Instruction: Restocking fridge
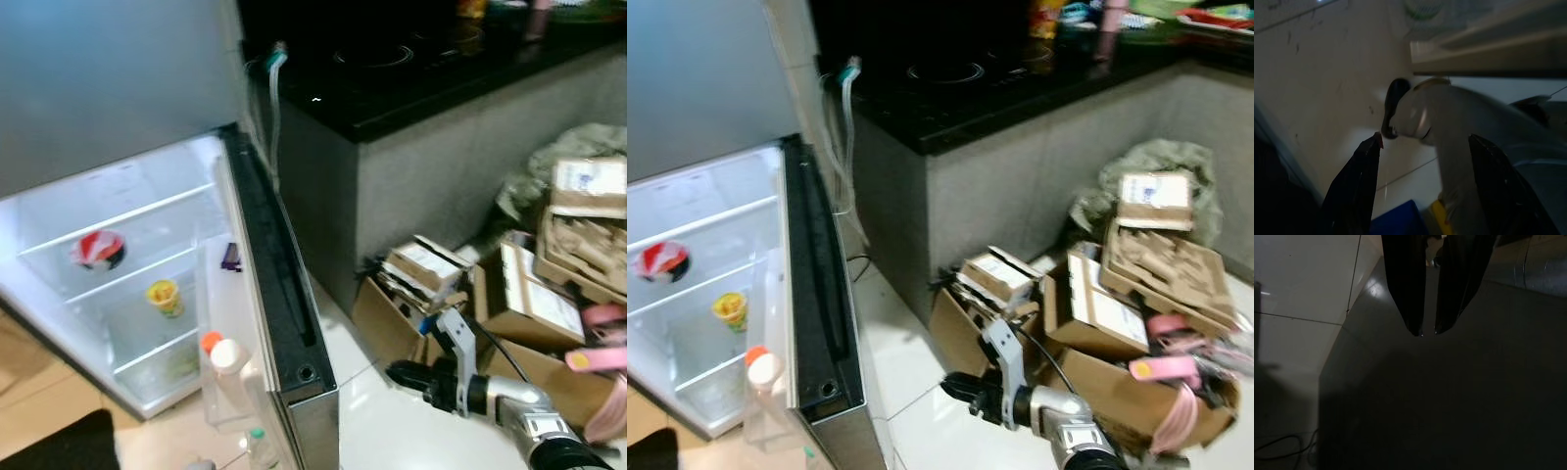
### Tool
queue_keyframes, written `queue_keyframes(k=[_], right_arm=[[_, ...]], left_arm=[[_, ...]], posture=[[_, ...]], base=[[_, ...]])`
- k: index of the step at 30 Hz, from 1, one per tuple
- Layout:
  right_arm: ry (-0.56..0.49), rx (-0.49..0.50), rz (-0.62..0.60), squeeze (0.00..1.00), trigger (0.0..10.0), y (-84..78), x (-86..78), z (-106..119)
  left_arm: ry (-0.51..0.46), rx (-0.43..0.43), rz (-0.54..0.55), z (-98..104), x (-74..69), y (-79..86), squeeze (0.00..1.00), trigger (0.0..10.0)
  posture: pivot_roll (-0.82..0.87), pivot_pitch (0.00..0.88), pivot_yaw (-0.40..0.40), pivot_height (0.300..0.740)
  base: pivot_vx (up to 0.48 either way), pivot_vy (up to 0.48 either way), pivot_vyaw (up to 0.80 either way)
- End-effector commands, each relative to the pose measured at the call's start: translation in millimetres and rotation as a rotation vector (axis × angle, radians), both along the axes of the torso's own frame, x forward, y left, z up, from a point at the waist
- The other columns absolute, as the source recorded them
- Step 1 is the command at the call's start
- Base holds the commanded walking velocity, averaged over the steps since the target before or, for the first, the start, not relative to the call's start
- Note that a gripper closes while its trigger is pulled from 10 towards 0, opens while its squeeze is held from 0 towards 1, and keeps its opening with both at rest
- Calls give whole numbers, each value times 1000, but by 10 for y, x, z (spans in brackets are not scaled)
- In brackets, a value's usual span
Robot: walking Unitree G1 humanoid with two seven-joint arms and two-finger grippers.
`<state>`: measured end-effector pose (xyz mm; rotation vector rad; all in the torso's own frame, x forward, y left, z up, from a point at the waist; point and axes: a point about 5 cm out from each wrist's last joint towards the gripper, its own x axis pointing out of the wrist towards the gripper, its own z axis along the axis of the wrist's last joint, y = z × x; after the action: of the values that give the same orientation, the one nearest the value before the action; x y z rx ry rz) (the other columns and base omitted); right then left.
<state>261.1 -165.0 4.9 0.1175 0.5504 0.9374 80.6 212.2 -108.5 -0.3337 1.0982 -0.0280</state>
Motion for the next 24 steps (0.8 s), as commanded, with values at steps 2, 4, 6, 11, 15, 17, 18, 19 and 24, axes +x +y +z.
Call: queue_keyframes(k=[2, 4, 6, 11, 15, 17, 18, 19, 24], right_arm=[[7, -19, 15, 0, 10000, 18, -32, -23], [11, -41, 16, 0, 10000, 16, -45, -38], [9, -53, 11, 0, 10000, 15, -41, -49], [-7, -93, -4, 0, 10000, 21, -20, -81], [-26, -112, -10, 0, 10000, 42, 7, -76], [-31, -114, -8, 0, 10000, 49, 12, -71], [-38, -116, -7, 0, 10000, 59, 24, -60], [-38, -116, -7, 0, 10000, 59, 24, -60], [-66, -122, -11, 0, 10000, 95, 83, -12]], left_arm=[[20, -1, -9, -15, -42, -23, 0, 10000], [21, 0, -12, -15, -44, -20, 0, 10000], [21, 1, -13, -15, -42, -20, 0, 10000], [18, 2, -15, -12, -28, -20, 0, 10000], [17, 1, -18, -12, -24, -24, 0, 10000], [18, 1, -19, -12, -25, -25, 0, 10000], [18, 0, -20, -13, -25, -26, 0, 10000], [18, 0, -20, -13, -25, -26, 0, 10000], [17, 0, -17, -13, -25, -27, 0, 10000]], posture=[[-79, 0, -1, 740], [-80, 0, -1, 740], [-80, 0, -1, 740], [-81, 0, -2, 740], [-83, 0, -1, 740], [-83, 0, -1, 740], [-83, 0, -1, 740], [-83, 0, -1, 740], [-81, 0, 0, 740]], base=[[0, 0, 788], [0, 0, 788], [0, 0, 788], [0, 0, 788], [0, 0, 788], [0, 0, 788], [0, 0, 788], [0, 0, 788], [0, 0, 788]])
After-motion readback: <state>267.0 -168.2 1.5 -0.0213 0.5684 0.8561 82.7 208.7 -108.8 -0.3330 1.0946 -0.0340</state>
